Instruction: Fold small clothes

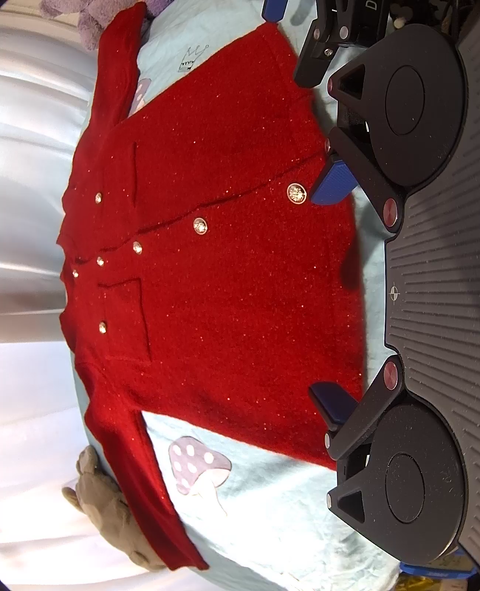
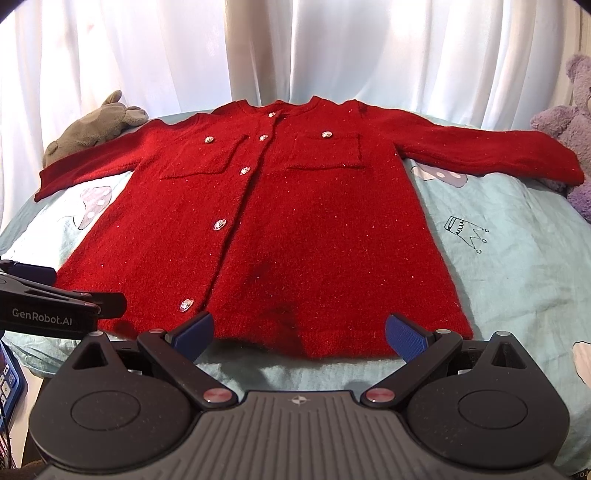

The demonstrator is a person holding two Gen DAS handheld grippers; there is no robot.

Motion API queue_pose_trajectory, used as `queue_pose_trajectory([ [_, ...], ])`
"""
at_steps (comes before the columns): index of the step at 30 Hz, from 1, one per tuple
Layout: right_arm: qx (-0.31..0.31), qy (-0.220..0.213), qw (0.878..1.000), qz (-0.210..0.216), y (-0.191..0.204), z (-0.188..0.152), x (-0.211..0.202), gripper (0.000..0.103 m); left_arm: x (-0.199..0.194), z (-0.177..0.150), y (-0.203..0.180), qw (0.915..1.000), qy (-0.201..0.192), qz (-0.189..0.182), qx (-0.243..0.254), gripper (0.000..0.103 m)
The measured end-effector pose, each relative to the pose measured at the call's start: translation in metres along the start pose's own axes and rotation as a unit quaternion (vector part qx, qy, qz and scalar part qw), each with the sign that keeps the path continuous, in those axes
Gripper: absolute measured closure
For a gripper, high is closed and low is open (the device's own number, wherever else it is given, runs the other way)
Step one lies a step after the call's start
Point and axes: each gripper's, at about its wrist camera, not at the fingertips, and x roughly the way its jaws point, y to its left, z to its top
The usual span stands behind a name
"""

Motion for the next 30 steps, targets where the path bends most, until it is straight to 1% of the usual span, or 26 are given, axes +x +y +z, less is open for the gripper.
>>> queue_pose_trajectory([
  [30,-0.002,-0.013,1.000,0.008,0.0015,0.0005,-0.0018,0.004,0.0015,0.0010,0.0021,1.0000,0.008,0.000,-0.005,0.000],
])
